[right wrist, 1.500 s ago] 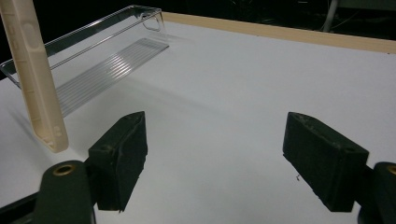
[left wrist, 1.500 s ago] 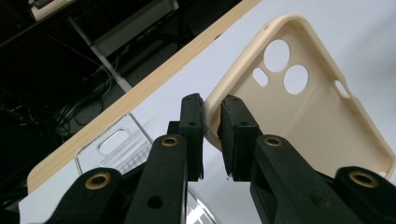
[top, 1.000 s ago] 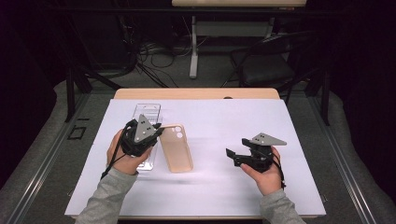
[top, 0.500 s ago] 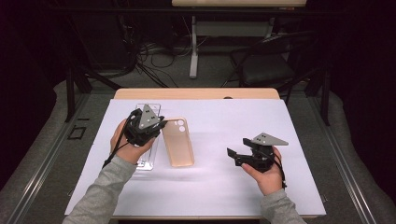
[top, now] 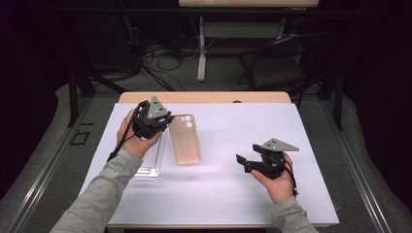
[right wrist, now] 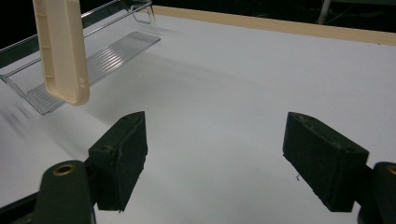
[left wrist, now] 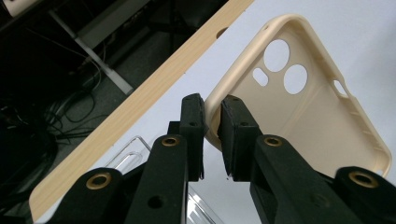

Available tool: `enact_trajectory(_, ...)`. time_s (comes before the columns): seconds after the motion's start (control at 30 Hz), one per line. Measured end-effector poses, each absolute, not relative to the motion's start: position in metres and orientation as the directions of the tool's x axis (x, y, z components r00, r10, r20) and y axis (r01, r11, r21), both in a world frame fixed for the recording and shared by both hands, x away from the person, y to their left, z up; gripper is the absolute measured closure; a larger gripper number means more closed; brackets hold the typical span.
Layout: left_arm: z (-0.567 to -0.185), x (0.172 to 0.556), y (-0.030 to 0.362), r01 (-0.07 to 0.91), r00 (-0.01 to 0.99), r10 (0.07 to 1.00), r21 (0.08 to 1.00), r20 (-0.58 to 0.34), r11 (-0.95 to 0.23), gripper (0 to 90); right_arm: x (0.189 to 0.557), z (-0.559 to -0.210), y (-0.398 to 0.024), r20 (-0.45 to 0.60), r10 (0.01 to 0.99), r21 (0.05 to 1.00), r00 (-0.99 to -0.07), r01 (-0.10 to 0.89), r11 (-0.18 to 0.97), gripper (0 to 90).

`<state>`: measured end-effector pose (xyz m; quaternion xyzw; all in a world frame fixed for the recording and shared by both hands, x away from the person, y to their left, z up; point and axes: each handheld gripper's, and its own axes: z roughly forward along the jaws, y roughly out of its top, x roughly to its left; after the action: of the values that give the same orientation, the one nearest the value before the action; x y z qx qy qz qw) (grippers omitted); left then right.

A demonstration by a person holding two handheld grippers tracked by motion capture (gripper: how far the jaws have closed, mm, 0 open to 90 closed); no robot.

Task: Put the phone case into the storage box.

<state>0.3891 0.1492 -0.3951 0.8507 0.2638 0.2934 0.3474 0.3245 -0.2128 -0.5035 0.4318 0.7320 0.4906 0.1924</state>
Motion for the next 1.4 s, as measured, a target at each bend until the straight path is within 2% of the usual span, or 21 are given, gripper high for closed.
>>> enact_trajectory(0.37, -0.394, 0.401, 0.16, 0.223, 0.665, 0.668, 0.764, 0.335, -0.605, 80.1, 0.327, -0.505, -0.211, 0.14, 0.816, 0.882, -0.561, 0.445, 0.154, 21.8)
enact_trajectory(0.6, -0.391, 0.405, 0.167, 0.16, 0.643, 0.647, 0.754, 0.41, -0.637, 80.1, 0.326, -0.504, -0.211, 0.141, 0.819, 0.884, -0.555, 0.443, 0.148, 21.6)
enact_trajectory(0.97, -0.386, 0.412, 0.176, 0.111, 0.599, 0.642, 0.745, 0.478, -0.658, 80.1, 0.325, -0.504, -0.209, 0.129, 0.827, 0.888, -0.548, 0.434, 0.15, 19.4)
enact_trajectory(1.4, -0.378, 0.426, 0.188, 0.114, 0.553, 0.669, 0.75, 0.497, -0.652, 80.2, 0.324, -0.503, -0.21, 0.141, 0.831, 0.889, -0.539, 0.437, 0.132, 14.4)
